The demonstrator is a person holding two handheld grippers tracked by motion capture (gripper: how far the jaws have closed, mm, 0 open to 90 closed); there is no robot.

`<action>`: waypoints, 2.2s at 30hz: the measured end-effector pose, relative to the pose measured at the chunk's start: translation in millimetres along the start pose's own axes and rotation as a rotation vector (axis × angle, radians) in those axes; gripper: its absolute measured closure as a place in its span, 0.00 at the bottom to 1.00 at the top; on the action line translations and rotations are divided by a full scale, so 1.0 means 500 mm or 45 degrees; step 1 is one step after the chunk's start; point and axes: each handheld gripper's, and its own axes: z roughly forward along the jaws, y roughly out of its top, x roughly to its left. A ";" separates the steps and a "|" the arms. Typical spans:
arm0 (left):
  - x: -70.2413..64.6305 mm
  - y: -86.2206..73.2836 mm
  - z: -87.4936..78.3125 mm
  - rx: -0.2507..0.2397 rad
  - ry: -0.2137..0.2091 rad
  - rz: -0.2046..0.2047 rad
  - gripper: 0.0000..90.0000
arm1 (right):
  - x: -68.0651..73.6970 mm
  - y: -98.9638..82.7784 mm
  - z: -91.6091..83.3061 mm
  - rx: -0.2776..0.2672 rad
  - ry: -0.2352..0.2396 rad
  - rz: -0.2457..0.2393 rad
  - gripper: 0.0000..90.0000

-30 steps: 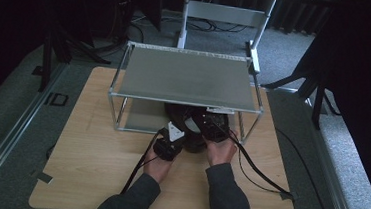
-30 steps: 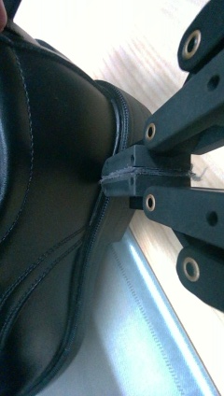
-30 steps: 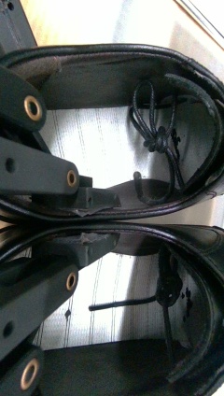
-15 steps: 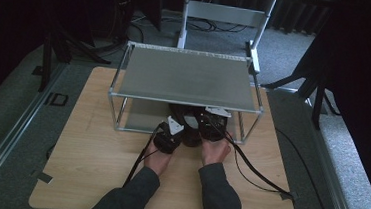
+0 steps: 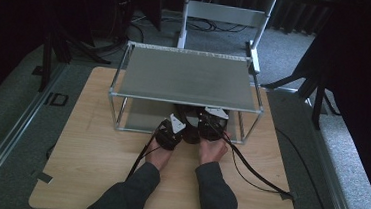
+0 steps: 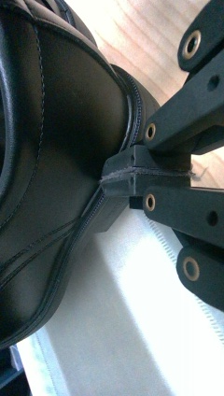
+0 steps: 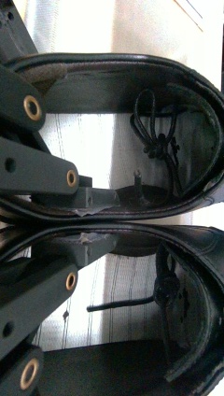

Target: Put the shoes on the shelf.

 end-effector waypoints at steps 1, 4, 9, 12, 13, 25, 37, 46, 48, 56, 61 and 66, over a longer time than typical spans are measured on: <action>0.002 0.000 0.003 -0.004 0.000 0.002 1.00 | 0.002 -0.002 0.003 -0.013 -0.008 0.004 0.89; 0.007 -0.002 0.007 -0.011 -0.015 0.014 1.00 | 0.004 -0.004 0.004 -0.022 -0.019 0.003 0.89; 0.015 -0.005 0.012 -0.021 -0.046 0.044 1.00 | 0.006 -0.007 0.007 -0.040 -0.038 -0.007 0.88; 0.019 -0.006 0.014 -0.024 -0.059 0.056 1.00 | 0.007 -0.006 0.008 -0.042 -0.037 -0.012 0.87; 0.021 -0.006 0.015 -0.024 -0.063 0.060 1.00 | 0.007 -0.006 0.008 -0.042 -0.037 -0.012 0.87; 0.029 0.013 0.035 0.047 -0.062 0.068 0.98 | -0.008 0.005 0.010 -0.184 0.118 0.058 0.37; 0.037 0.012 0.033 0.045 -0.077 0.031 0.90 | -0.021 -0.009 -0.057 -0.248 0.205 -0.138 0.35; 0.041 0.007 0.025 0.034 -0.099 0.006 0.86 | -0.109 -0.040 -0.099 -0.238 0.201 -0.130 0.36; 0.042 0.006 0.020 0.038 -0.111 0.000 0.85 | -0.126 -0.042 -0.103 -0.223 0.192 -0.116 0.36; 0.053 -0.009 -0.024 0.037 -0.184 -0.011 0.79 | -0.183 -0.065 -0.119 -0.101 0.178 -0.192 0.36; 0.060 -0.029 -0.057 0.045 -0.233 -0.036 0.76 | -0.219 -0.093 -0.116 -0.028 0.172 -0.205 0.37; 0.066 -0.056 -0.099 0.068 -0.292 -0.088 0.72 | -0.242 -0.113 -0.105 0.038 0.160 -0.192 0.37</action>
